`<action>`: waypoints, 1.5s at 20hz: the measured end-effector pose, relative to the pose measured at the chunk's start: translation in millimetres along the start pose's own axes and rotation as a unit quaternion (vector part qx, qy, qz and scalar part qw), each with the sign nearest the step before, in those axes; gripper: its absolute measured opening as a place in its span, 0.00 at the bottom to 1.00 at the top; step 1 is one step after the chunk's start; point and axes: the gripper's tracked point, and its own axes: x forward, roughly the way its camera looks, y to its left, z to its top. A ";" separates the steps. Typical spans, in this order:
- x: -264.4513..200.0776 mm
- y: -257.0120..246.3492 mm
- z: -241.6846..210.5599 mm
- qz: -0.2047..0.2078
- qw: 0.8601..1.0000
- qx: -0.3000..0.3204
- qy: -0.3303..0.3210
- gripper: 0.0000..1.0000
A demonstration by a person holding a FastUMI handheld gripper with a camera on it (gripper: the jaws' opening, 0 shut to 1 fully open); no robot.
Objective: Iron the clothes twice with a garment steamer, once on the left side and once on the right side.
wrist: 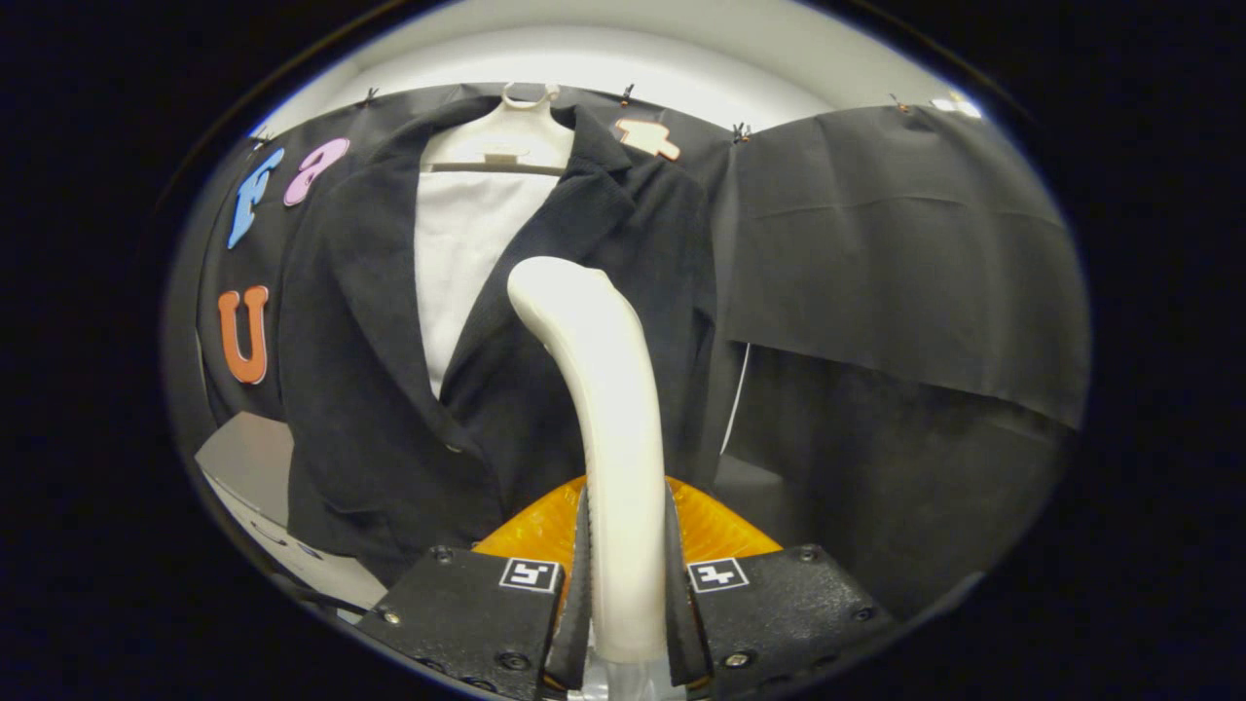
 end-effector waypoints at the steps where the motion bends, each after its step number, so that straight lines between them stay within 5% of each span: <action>1: 0.6 0.4 -5.6 -0.001 1.000 -0.003 0.004 0.35; 30: -3.8 21.8 -185.4 -0.018 0.991 -0.061 0.116 0.35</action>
